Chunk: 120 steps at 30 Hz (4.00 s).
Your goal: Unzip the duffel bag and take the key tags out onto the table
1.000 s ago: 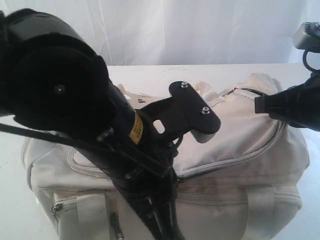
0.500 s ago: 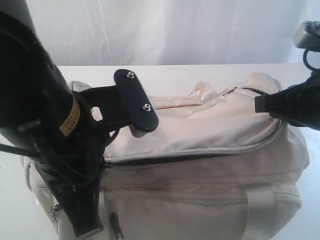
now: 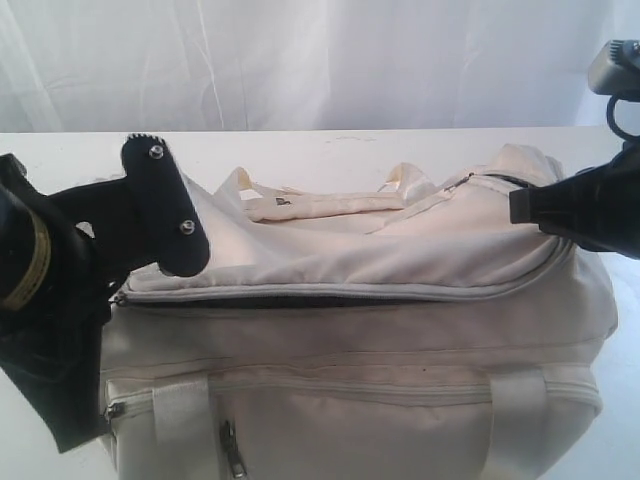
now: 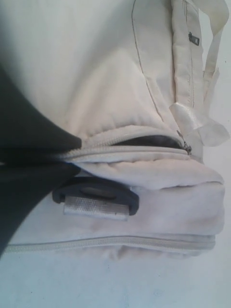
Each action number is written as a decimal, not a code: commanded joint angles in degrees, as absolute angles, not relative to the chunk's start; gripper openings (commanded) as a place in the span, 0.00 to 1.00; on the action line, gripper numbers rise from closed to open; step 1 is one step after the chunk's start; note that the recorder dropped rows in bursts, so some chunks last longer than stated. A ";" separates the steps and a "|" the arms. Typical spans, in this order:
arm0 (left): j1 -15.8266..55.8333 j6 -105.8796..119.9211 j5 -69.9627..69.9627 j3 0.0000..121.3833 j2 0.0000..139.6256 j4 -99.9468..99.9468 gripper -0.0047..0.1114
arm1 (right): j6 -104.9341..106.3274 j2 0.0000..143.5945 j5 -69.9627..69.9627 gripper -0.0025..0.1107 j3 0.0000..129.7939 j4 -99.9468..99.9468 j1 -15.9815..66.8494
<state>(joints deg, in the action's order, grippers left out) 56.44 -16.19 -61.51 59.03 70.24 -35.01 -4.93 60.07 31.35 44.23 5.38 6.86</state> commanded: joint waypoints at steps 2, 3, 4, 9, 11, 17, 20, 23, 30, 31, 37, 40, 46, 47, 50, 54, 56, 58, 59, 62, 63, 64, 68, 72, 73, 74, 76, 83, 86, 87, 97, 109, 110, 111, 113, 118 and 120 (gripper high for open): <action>55.48 -18.20 -61.10 56.49 67.39 -41.10 0.04 | -4.97 59.43 29.96 0.02 44.55 3.78 6.74; 54.53 -18.20 -60.26 56.49 67.33 -40.97 0.04 | -4.97 59.43 29.96 0.02 44.55 3.78 6.74; 53.67 -18.06 -59.59 56.49 67.33 -40.97 0.04 | -4.97 59.43 29.96 0.02 44.55 3.78 6.74; 47.82 -9.21 -53.89 56.49 67.10 -32.66 0.04 | -4.80 59.54 29.96 0.02 44.62 3.78 6.74; 45.59 -1.99 -52.53 56.49 67.10 -25.14 0.04 | -4.80 59.54 29.96 0.02 44.62 3.78 6.74; 40.38 13.92 -54.79 56.49 66.43 -9.90 0.04 | -1.05 58.98 30.13 0.19 44.62 6.08 6.85; 39.97 19.14 -56.09 56.49 65.62 -8.10 0.04 | 7.47 56.87 30.47 0.38 44.86 12.38 6.97; 39.97 21.87 -56.08 56.49 64.58 -8.10 0.04 | 19.78 53.41 32.02 0.51 45.67 19.29 6.97; 39.97 22.43 -53.29 56.49 63.87 -7.74 0.04 | 47.50 47.84 40.12 0.51 46.22 38.30 8.57; 39.97 22.56 -53.29 56.49 63.87 -7.58 0.04 | 50.75 47.84 41.17 0.51 46.22 39.63 9.34; 39.97 24.51 -53.73 56.49 63.87 -2.37 0.04 | 64.35 50.04 43.24 0.51 45.19 42.74 17.03; 39.82 25.83 -54.03 56.86 63.87 0.00 0.04 | 68.07 51.37 42.19 0.51 44.07 42.59 21.31; 32.45 32.57 -58.27 59.83 63.87 8.65 0.04 | 70.12 56.63 31.24 0.51 43.23 42.38 31.22; 31.50 33.68 -58.60 60.16 63.87 10.23 0.04 | 70.36 58.04 29.64 0.51 43.23 42.38 32.79; 28.88 36.78 -59.24 60.30 63.99 14.11 0.04 | 70.60 62.30 23.57 0.51 43.23 41.97 38.40; 26.49 37.72 -59.81 60.65 64.78 14.79 0.04 | 70.73 68.00 15.54 0.51 43.23 40.62 44.78; 25.12 38.50 -60.27 60.78 65.87 16.43 0.04 | 70.73 70.29 11.21 0.51 43.23 40.62 47.10; 23.82 39.78 -61.46 60.78 66.85 18.52 0.04 | 70.73 71.84 7.14 0.51 43.23 40.54 48.88; 23.22 40.41 -61.71 60.78 67.36 19.39 0.04 | 70.73 72.38 5.91 0.51 43.23 40.54 49.49; 21.25 40.94 -62.65 61.24 68.41 21.54 0.04 | 70.73 73.98 3.02 0.51 43.23 40.48 50.70; 20.57 40.94 -63.54 61.83 68.68 22.36 0.04 | 70.73 74.75 2.50 0.50 43.23 40.48 51.12; 19.87 40.94 -64.37 62.44 68.77 23.22 0.04 | 70.73 75.15 2.30 0.49 43.23 40.48 51.50; 18.05 41.10 -66.31 64.13 68.77 24.80 0.04 | 70.86 76.51 1.39 0.43 43.23 40.25 53.36; 17.82 41.10 -66.17 64.23 68.77 24.80 0.04 | 70.86 76.73 -1.29 0.37 43.23 40.25 54.44; 17.82 41.10 -66.18 64.13 68.77 24.80 0.04 | 70.86 76.73 -1.53 0.34 43.23 40.25 54.44; 17.82 41.10 -66.18 64.13 68.77 24.80 0.04 | 70.70 76.73 -1.64 0.30 43.23 40.36 54.44; 17.82 41.10 -66.04 64.12 68.77 24.80 0.04 | 70.70 76.73 -1.35 0.22 43.23 40.36 54.44; 17.82 36.72 -62.03 64.12 68.77 18.35 0.04 | 70.70 78.81 2.09 0.02 43.23 40.36 54.44; 17.82 34.69 -58.59 64.12 69.77 15.08 0.04 | 70.70 80.59 4.18 0.02 43.23 40.25 54.44; 17.82 34.54 -57.79 64.12 70.01 14.82 0.04 | 70.70 80.68 4.21 0.02 43.23 40.25 54.44; 17.82 30.62 -44.04 68.65 76.01 10.11 0.04 | 70.70 80.66 7.29 0.02 43.23 40.25 54.44; 17.82 23.51 -40.48 73.56 77.45 -5.29 0.04 | 70.31 80.66 8.11 0.02 43.23 40.25 54.44; 17.82 23.51 -39.52 73.56 77.45 -5.29 0.04 | 70.31 80.66 8.39 0.02 43.23 40.25 54.44; 17.82 23.51 -38.50 73.56 77.45 -5.29 0.04 | 70.31 80.66 8.63 0.02 43.23 40.25 54.44; 17.82 23.51 -36.21 73.56 77.45 -5.29 0.04 | 70.31 80.66 9.04 0.02 43.23 40.25 54.44; 17.82 23.51 -29.24 73.56 77.58 -5.29 0.04 | 70.31 80.66 9.14 0.02 43.23 40.25 54.44; 17.82 23.51 -27.23 73.56 78.14 -5.29 0.04 | 70.31 80.66 9.14 0.02 43.23 40.25 54.44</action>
